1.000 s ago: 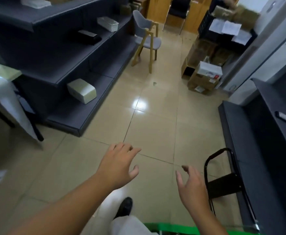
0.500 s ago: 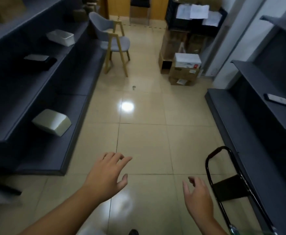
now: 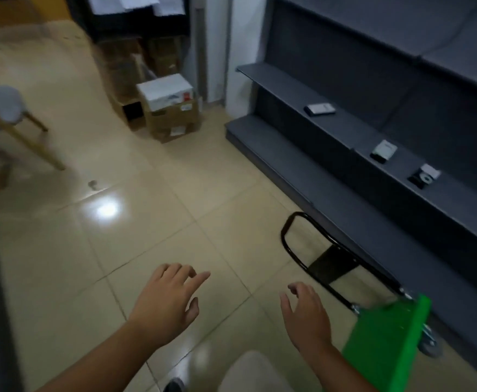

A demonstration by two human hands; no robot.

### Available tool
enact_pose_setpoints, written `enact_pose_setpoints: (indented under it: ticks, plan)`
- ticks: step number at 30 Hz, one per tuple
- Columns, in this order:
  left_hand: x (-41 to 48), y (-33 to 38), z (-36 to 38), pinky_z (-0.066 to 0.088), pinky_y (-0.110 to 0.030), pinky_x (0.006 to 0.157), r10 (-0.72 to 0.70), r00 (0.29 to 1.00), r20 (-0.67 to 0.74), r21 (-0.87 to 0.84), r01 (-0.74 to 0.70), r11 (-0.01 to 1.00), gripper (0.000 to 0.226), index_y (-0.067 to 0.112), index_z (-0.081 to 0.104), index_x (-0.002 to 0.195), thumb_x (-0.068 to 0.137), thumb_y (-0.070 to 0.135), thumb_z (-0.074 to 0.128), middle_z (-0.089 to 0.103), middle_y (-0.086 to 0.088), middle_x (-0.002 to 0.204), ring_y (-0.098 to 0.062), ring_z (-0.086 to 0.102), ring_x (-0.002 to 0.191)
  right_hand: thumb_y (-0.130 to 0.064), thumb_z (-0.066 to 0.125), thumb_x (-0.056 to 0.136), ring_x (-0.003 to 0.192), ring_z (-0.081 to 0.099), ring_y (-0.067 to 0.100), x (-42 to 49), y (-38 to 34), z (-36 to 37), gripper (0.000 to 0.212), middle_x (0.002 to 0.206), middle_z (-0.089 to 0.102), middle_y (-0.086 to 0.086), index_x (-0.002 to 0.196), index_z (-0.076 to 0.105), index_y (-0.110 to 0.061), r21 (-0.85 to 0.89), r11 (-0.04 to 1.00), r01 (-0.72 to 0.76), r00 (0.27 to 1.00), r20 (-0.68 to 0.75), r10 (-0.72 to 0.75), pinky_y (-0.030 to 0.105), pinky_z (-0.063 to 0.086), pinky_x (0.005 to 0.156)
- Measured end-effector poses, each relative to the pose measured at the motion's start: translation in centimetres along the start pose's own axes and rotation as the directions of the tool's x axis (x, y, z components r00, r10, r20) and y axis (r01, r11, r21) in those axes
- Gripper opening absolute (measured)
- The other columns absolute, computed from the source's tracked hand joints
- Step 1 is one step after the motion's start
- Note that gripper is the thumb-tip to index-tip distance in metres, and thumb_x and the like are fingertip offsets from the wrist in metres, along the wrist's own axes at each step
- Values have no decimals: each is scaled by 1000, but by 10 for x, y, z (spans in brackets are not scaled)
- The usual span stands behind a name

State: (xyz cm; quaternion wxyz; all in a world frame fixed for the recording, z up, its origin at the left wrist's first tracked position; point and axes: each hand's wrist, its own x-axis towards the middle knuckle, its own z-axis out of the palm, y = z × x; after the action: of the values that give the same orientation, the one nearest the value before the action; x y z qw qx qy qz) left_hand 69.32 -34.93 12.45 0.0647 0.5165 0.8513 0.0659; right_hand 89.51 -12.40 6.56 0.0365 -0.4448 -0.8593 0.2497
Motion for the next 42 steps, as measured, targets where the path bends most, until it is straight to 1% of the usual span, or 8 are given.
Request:
enact_pose_setpoints:
  ticks: [10,18,21,25,30,34,38,42]
  plan:
    - [278,14,78,49,-39,84,400,892,209,67,-422,904,54,27,65,131,82,38,48,65,3,103,-22,61,91,-35,59,98,105,59,16,161,54,46,27,116,63,-2,118,63,-19,180,916,-358,921,-92,378,28,49,78]
    - [470,27,202,52,-39,85,390,848,359,2,-419,908,60,27,63,135,77,37,71,69,2,107,-21,64,95,-39,53,100,107,58,14,308,107,94,28,120,62,-5,122,60,-22,210,829,-519,848,8,530,31,54,83]
    - [528,19,274,49,-40,90,415,802,430,-1,-460,888,62,30,58,140,80,43,61,68,-1,115,-24,62,103,-38,54,100,106,59,15,363,131,140,29,120,62,-1,123,59,-20,208,792,-574,814,40,580,29,53,81]
    - [603,11,382,39,-38,105,410,744,527,50,-509,859,69,32,29,157,94,49,50,54,-2,138,-23,49,124,-38,54,101,108,59,13,429,163,218,34,123,61,-1,129,57,-19,279,720,-636,762,74,644,22,47,79]
    - [668,13,473,37,-43,112,183,805,565,24,-237,971,83,15,19,160,96,54,55,45,-10,151,-29,42,138,-35,57,101,113,60,14,499,196,293,35,127,59,-1,131,57,-19,374,631,-680,710,120,694,22,46,84]
    - [702,20,518,30,-41,119,110,765,634,-241,61,969,96,17,6,163,94,54,62,25,-9,166,-28,25,151,-33,62,98,113,60,16,535,211,330,36,128,59,-1,131,57,-20,449,560,-696,680,161,715,22,43,84]
    - [717,40,543,33,-37,118,296,746,597,-481,38,876,69,27,28,159,100,43,59,36,-2,162,-24,32,149,-36,65,96,119,58,17,545,225,350,49,135,56,-2,141,52,-22,488,506,-711,653,193,732,25,45,91]
    - [711,50,547,40,-25,80,354,764,539,-524,-25,851,34,18,51,135,105,34,51,63,-1,123,-22,60,114,-42,67,93,131,51,19,530,222,359,68,148,46,-3,152,38,-27,473,492,-731,653,277,705,33,46,102]
